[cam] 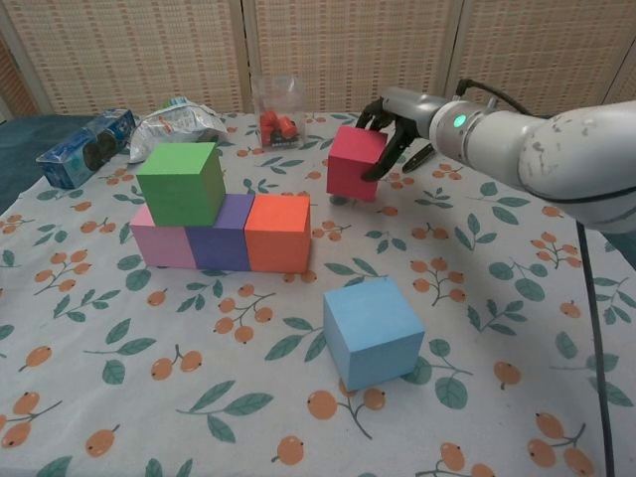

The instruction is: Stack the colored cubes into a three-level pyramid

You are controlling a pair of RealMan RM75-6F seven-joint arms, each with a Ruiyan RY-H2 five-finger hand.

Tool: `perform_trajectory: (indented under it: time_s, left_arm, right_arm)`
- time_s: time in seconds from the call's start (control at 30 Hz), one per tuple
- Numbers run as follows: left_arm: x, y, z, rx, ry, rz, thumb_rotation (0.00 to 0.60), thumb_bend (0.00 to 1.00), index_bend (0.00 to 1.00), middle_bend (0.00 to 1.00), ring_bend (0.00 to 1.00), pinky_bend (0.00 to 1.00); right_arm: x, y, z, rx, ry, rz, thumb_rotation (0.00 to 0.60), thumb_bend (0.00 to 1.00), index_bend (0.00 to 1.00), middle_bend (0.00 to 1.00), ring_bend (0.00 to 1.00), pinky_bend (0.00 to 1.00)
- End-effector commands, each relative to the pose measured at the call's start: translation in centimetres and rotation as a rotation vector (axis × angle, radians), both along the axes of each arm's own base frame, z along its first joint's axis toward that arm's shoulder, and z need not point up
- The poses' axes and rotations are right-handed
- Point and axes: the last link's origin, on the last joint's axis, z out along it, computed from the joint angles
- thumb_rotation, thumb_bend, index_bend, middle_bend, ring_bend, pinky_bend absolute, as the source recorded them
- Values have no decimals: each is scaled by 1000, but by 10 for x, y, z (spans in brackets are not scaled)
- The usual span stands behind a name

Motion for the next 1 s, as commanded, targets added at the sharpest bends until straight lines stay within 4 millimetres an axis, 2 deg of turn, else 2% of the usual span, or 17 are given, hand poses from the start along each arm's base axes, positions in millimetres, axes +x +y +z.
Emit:
perform_trajectory:
  time_s: [0.03,0.13,0.27,0.5,0.73,1.0]
  left_arm:
    - [0,-1,1,-3,6,2,600,254,111,118,54,155]
    - [1,-2,1,-3,6,6,600,254,111,120,54,155]
    - [1,-4,0,-7,6,14,600,255,111,120,55,156]
    - [2,-7,0,-1,-3,18,600,253,111,120,54,156]
    - [0,-11,-1,-3,6,15,600,251,111,120,55,156]
    - [-1,-11,-4,-14,-1,11,600,250,108,120,54,156]
  right_arm:
    - [-1,22,48,58,-11,107,600,218,401,321,116,0]
    - [6,36,65,110,-19,144,600,218,396,321,117,0]
    - [18,53,71,193,-35,185,600,218,383,321,117,0]
    - [39,63,54,291,-20,240,600,217,373,321,117,0]
    - [63,63,35,294,-13,276,600,217,370,322,116,0]
    - [81,60,19,289,-16,256,600,217,364,322,116,0]
